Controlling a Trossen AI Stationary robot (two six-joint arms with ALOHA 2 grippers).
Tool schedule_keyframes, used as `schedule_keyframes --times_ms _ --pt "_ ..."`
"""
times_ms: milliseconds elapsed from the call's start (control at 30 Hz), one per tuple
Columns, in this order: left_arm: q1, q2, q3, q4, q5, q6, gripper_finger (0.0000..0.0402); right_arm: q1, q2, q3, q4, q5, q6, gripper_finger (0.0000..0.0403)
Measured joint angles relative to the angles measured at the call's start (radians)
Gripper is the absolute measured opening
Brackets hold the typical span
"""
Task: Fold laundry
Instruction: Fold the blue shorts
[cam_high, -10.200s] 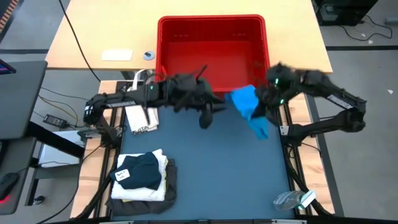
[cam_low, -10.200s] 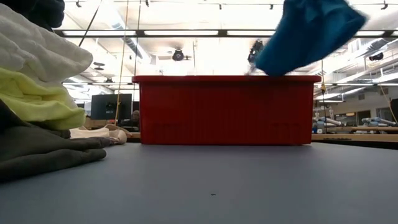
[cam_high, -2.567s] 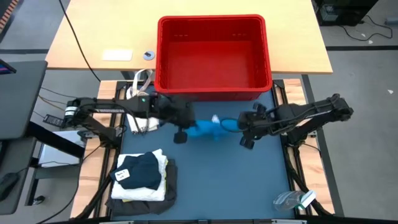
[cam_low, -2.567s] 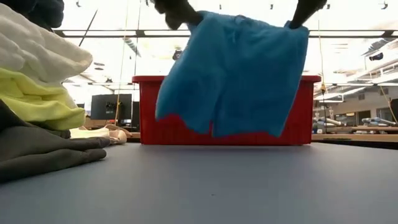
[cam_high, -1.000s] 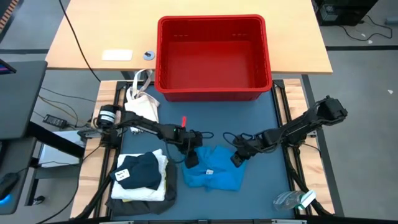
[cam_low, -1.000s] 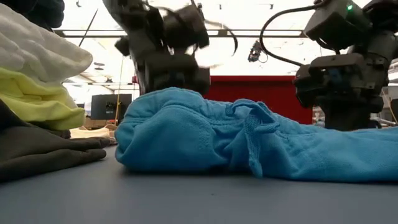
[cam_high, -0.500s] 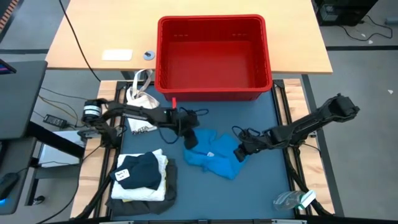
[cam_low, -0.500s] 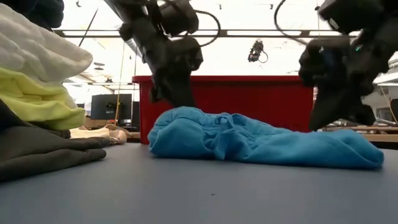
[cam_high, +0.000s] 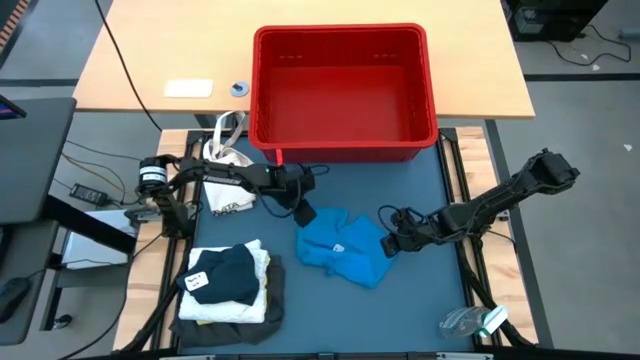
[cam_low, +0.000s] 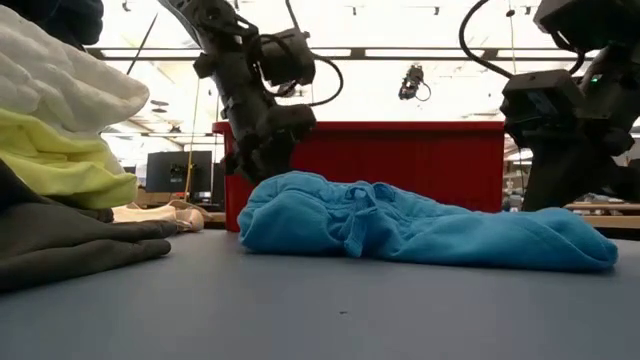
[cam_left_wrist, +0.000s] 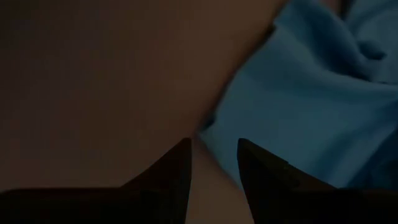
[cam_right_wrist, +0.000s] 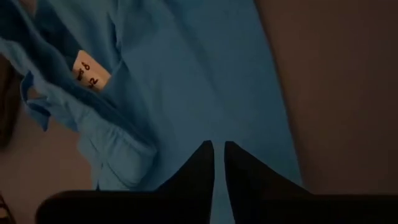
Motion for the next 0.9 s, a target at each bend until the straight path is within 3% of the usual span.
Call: schedule_keyframes --times_ms 200,267,400,467,600,700,900 --pt "0.028 0.002 0.001 -0.015 0.037 0.037 0.0135 0.013 0.000 0.000 0.087 -0.027 -0.059 0.0067" --pt "0.029 0.000 0.002 -0.007 0.141 0.047 0.0134 0.013 0.002 0.000 0.218 -0.070 -0.144 0.0068" --pt "0.003 -0.050 0.003 0.026 0.475 0.053 0.0118 0.009 0.054 0.003 0.510 -0.182 -0.249 0.0057" --pt "-0.043 -0.082 0.005 0.056 0.548 0.085 0.0108 0.001 0.103 0.003 0.569 -0.237 -0.257 0.0046" --pt "-0.131 -0.069 0.005 0.110 0.522 0.182 0.0085 -0.020 0.208 0.001 0.576 -0.283 -0.271 0.0020" --pt "-0.159 0.001 0.005 0.165 0.482 0.183 0.0064 -0.049 0.274 0.001 0.542 -0.247 -0.207 0.0008" --pt "-0.142 0.161 0.002 0.183 0.275 0.125 0.0026 -0.096 0.347 0.003 0.540 -0.257 -0.085 0.0015"
